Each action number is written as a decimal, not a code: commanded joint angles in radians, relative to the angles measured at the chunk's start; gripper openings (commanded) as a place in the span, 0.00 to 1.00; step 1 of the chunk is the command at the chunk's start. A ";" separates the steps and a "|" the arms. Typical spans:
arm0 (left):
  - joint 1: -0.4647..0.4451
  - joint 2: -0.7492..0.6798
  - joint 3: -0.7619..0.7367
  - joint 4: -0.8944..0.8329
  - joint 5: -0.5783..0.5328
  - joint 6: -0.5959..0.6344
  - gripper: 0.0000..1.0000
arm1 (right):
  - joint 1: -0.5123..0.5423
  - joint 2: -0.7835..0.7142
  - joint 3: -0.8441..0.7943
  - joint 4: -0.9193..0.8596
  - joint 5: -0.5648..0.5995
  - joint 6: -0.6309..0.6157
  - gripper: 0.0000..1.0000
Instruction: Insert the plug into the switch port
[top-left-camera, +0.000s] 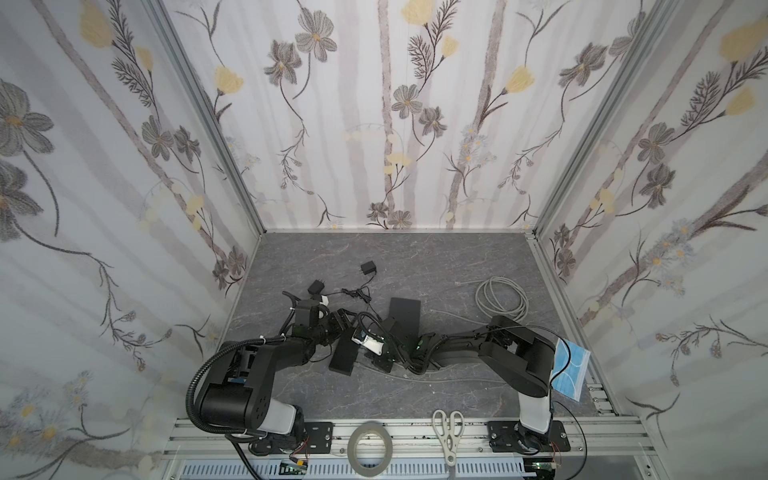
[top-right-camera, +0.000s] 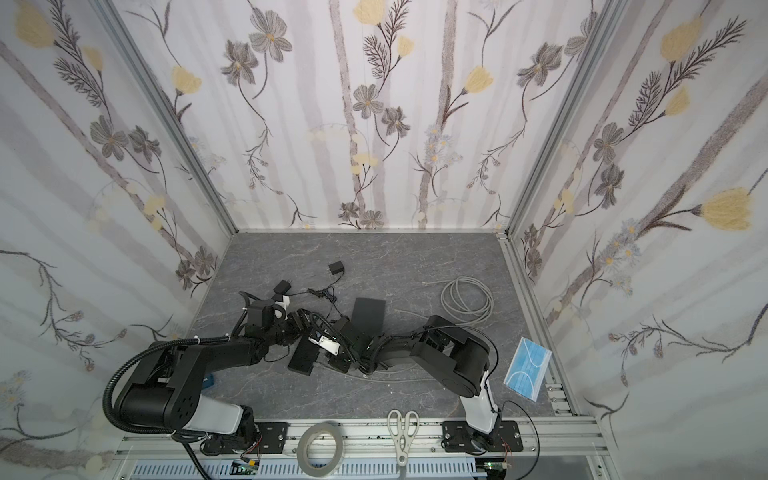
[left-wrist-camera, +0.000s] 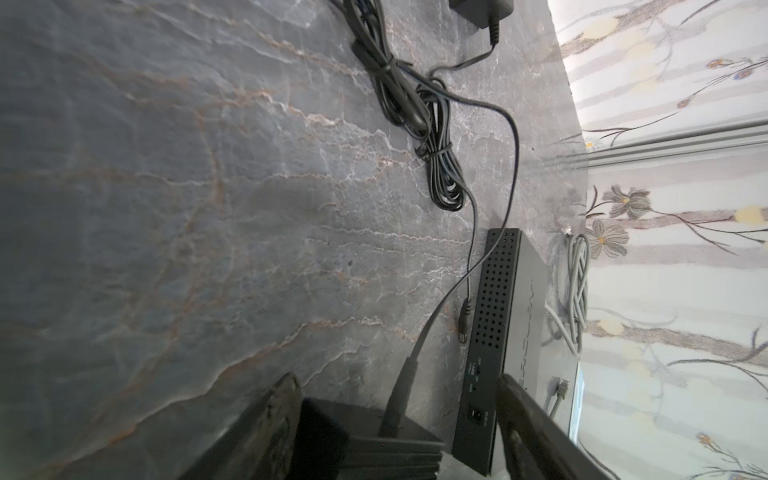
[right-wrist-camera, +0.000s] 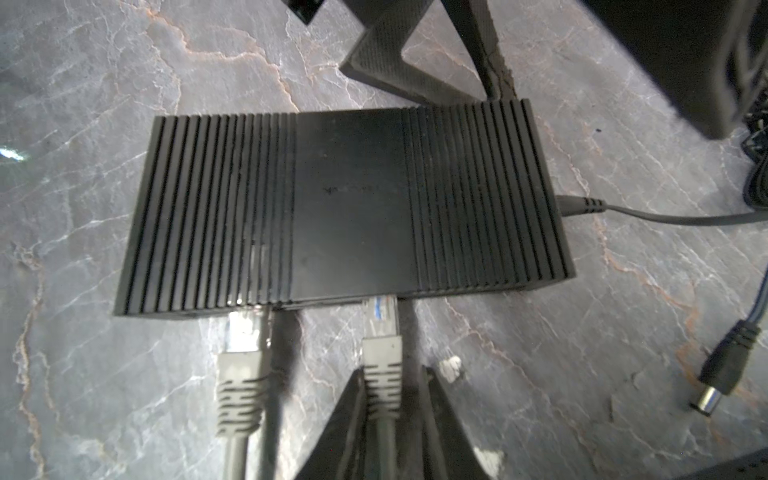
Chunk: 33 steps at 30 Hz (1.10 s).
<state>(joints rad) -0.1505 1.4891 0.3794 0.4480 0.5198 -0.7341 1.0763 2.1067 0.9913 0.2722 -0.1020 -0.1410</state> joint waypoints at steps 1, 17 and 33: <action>0.003 0.038 -0.020 -0.239 -0.029 -0.039 0.76 | -0.001 0.005 0.002 0.027 -0.010 -0.012 0.15; -0.074 0.122 -0.097 -0.054 -0.012 -0.125 0.76 | -0.020 0.039 0.030 0.152 -0.029 -0.071 0.01; -0.138 0.271 -0.192 0.212 0.043 -0.211 0.75 | -0.033 0.106 0.101 0.220 -0.008 -0.063 0.00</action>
<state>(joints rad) -0.2523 1.7004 0.2195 1.0859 0.2665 -0.7712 1.0405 2.1853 1.0786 0.2882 -0.1055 -0.1741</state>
